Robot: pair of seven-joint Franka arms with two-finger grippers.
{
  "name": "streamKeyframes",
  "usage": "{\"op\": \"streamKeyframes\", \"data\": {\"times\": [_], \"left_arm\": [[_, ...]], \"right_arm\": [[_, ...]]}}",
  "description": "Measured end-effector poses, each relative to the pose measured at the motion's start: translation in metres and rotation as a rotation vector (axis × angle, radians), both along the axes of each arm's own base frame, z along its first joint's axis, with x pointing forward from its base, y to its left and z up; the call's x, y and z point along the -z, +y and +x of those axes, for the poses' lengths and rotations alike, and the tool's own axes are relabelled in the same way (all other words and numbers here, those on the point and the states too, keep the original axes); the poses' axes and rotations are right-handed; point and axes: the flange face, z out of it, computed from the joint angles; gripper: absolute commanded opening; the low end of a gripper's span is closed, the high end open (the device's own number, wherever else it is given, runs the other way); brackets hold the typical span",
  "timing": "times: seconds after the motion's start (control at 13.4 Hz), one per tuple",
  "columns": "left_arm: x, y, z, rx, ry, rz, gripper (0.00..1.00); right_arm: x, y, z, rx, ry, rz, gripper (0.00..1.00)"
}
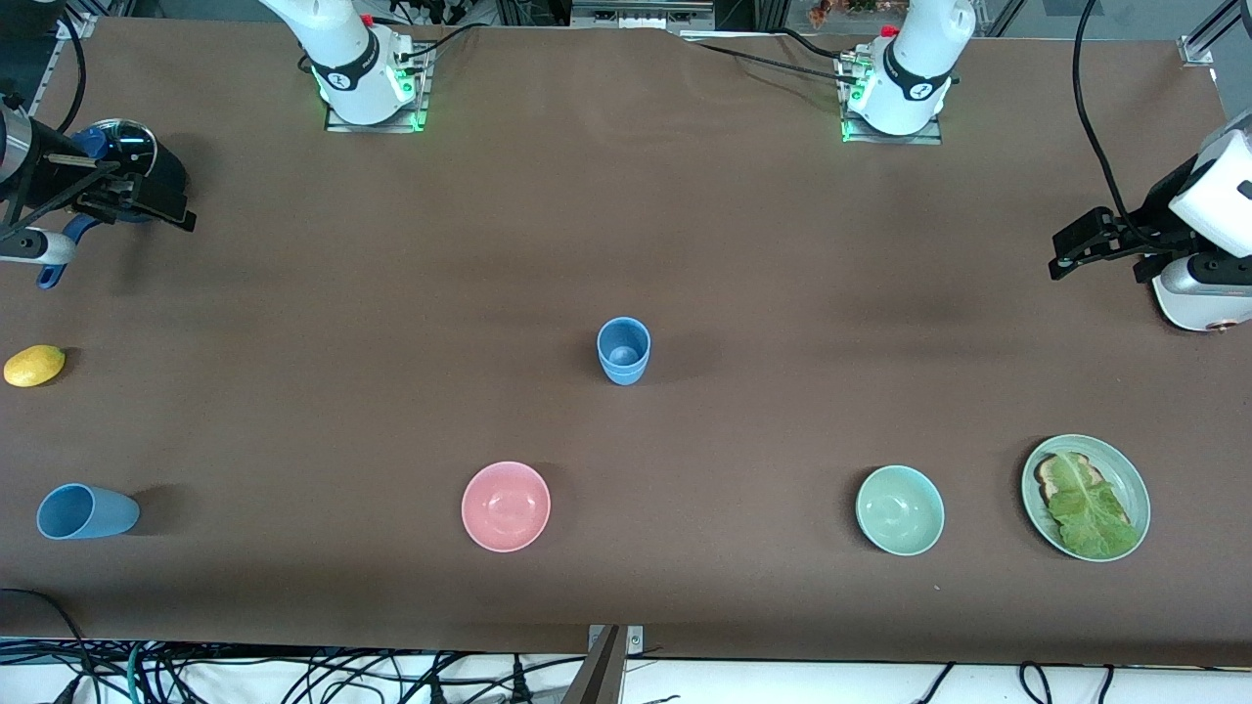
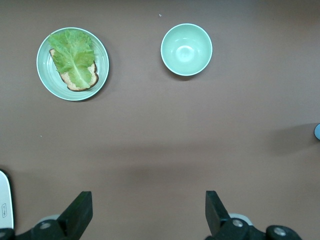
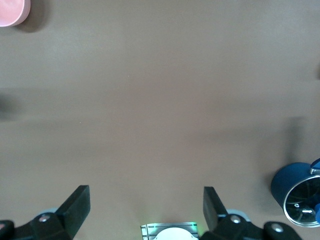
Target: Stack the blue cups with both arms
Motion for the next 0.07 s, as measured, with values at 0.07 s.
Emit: {"op": "streamKeyframes", "data": {"times": [0.07], "left_arm": [[-0.0004,0.0,0.0,0.0,-0.001,0.0,0.99]], "right_arm": [[0.0,0.0,0.0,0.0,0.0,0.0,1.0]]}}
